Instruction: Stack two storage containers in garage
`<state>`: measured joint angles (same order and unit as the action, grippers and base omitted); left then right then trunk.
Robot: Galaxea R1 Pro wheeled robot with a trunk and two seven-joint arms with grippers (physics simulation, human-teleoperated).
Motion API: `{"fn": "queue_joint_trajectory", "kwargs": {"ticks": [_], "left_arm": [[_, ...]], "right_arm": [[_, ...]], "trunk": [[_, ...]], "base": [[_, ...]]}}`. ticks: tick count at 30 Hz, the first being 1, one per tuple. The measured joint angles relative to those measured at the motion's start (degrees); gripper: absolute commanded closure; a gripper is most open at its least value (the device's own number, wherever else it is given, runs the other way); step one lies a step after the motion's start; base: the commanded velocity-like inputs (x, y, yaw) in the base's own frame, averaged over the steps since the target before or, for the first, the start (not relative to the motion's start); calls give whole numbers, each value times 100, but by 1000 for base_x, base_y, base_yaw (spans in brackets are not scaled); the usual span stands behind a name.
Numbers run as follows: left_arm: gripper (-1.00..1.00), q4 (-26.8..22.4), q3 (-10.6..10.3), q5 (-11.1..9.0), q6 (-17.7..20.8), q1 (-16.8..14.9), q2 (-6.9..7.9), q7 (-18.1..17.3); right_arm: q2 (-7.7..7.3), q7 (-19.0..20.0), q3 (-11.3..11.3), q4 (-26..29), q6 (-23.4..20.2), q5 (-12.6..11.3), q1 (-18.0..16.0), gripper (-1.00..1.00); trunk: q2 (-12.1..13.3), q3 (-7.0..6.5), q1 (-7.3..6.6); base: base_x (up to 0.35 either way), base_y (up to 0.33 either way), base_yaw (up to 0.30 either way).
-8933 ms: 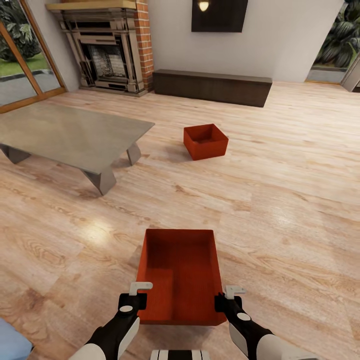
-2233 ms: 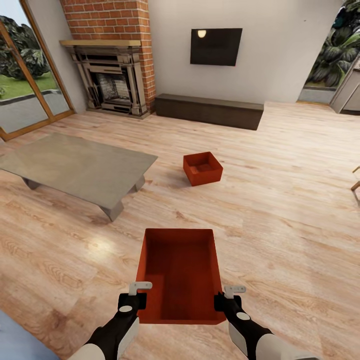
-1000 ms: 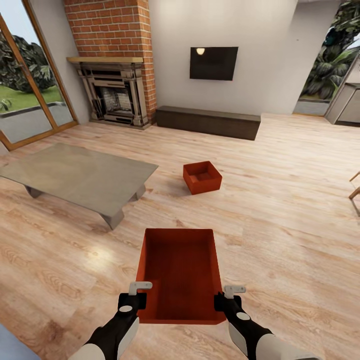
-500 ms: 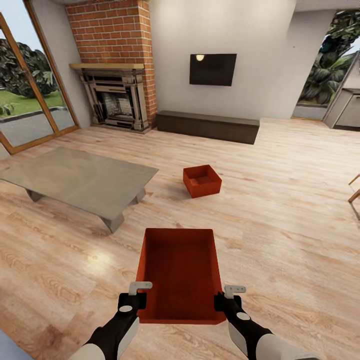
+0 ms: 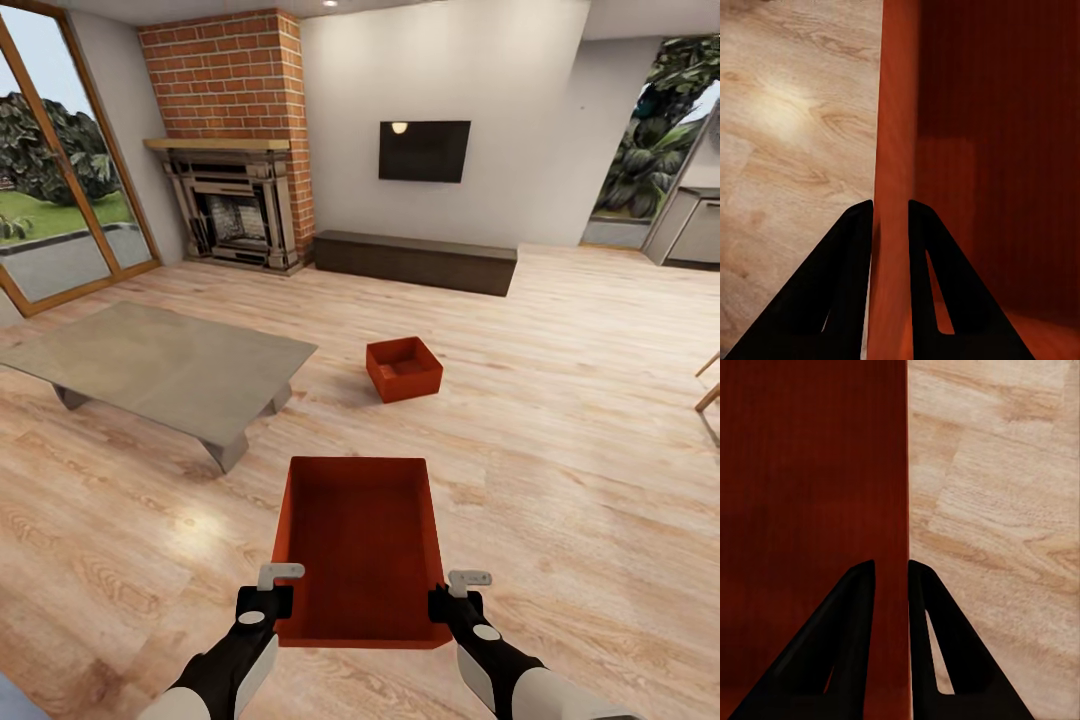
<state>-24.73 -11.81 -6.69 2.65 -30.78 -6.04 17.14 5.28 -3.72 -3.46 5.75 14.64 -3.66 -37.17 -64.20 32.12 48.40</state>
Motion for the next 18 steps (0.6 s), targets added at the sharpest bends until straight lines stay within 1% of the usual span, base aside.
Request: {"fn": "queue_joint_trajectory", "kwargs": {"ticks": [18], "left_arm": [[100, 0, -2, 0, 0, 0, 0, 1]], "right_arm": [[0, 0, -1, 0, 1, -1, 0, 100]], "trunk": [[0, -168, 0]], "base": [[0, 0, 0]]}}
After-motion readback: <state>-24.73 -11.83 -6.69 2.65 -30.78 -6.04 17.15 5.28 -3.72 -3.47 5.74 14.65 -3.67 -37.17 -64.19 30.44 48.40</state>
